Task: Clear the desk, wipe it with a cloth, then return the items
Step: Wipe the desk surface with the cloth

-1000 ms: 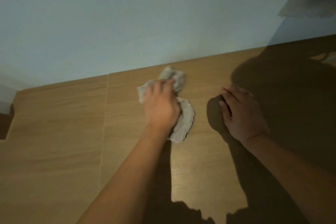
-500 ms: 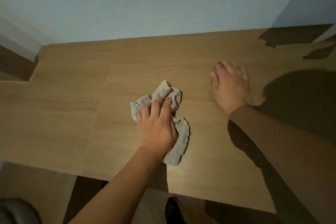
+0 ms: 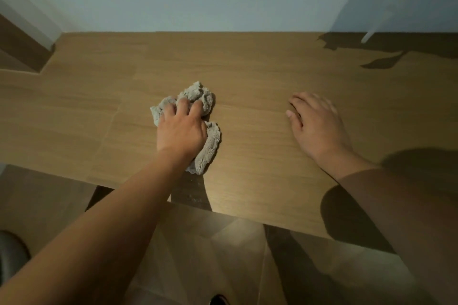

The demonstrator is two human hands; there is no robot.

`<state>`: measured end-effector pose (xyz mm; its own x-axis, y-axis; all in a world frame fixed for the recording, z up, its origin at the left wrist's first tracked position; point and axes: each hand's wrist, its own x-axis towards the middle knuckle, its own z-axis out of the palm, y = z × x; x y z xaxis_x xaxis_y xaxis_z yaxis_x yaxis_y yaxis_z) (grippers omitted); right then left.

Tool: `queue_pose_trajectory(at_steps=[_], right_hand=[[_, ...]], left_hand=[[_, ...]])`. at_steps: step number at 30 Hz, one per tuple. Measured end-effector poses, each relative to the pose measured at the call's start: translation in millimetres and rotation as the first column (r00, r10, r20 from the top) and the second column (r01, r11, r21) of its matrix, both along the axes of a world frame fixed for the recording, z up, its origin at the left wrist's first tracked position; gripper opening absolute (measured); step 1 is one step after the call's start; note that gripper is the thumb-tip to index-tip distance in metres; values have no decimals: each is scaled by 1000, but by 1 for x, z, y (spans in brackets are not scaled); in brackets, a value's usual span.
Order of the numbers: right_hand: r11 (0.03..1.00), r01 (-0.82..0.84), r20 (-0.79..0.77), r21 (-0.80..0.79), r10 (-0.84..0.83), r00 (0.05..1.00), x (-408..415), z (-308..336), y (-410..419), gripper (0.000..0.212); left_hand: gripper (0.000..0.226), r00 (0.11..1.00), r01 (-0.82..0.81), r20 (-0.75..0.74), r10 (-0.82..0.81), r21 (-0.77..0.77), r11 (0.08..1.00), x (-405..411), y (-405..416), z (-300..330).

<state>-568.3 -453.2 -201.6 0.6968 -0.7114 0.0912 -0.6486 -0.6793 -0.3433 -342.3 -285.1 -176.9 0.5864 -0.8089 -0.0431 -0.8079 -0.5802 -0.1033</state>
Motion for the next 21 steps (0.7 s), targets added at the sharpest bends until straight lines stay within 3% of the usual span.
queue_pose_trajectory(at_steps=[4, 7, 10, 14, 18, 21], right_hand=[[1000, -6, 7, -31, 6, 1000, 0, -2, -1, 41], [999, -14, 12, -45, 15, 1000, 1, -2, -2, 40], [998, -17, 30, -65, 19, 999, 2, -5, -4, 37], [996, -9, 42, -84, 12, 999, 3, -8, -4, 36], [995, 2, 49, -102, 3, 999, 4, -10, -4, 34], [997, 12, 47, -72, -9, 999, 3, -7, -2, 36]], left_hand=[[41, 994, -12, -111, -3, -132, 991, 19, 7, 26], [46, 982, -152, -150, 115, -262, 953, 49, 47, 39], [49, 921, -324, -286, 264, -186, 928, 60, 88, 30], [45, 919, -392, -117, 377, -158, 906, 4, 102, -7], [45, 980, -160, -168, 107, -343, 926, -109, 86, -16], [43, 967, 97, -198, -158, -287, 953, -181, 78, -8]])
